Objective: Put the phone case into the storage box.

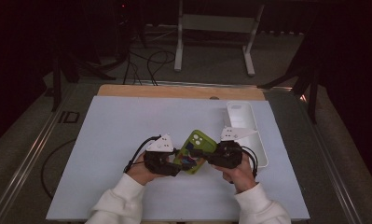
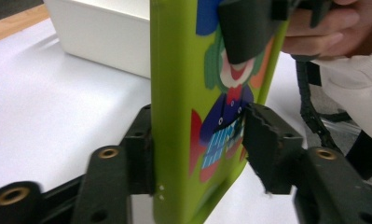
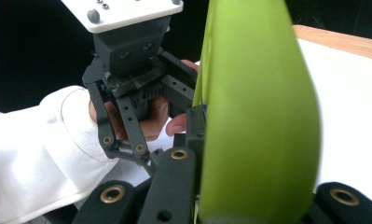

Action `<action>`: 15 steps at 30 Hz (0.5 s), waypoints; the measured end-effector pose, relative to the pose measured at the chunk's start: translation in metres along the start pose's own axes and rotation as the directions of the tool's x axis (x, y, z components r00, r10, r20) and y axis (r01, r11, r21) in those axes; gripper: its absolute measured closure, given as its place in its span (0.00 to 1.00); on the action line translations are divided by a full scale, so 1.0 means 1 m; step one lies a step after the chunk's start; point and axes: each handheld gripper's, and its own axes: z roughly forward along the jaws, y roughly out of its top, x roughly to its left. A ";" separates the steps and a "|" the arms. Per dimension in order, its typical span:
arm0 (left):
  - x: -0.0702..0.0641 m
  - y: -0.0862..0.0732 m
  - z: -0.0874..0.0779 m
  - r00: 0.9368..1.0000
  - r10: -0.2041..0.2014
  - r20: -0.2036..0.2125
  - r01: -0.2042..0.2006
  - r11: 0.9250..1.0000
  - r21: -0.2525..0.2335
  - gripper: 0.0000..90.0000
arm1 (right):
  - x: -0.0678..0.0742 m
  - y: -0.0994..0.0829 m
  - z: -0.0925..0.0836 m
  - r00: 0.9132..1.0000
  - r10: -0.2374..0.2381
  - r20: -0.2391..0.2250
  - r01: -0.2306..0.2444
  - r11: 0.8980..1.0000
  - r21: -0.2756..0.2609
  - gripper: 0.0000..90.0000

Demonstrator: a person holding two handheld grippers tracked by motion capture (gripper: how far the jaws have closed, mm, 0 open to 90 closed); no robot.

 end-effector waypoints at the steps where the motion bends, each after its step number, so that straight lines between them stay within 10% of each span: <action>1: 0.001 -0.001 0.000 1.000 0.001 0.002 -0.001 1.000 -0.006 0.59 | 0.000 0.000 0.000 1.000 0.006 -0.001 -0.006 1.000 -0.001 0.98; 15: 0.002 -0.005 -0.001 0.999 0.011 0.036 -0.011 1.000 -0.007 0.85 | -0.002 -0.001 -0.003 1.000 -0.012 0.005 0.012 1.000 0.000 0.75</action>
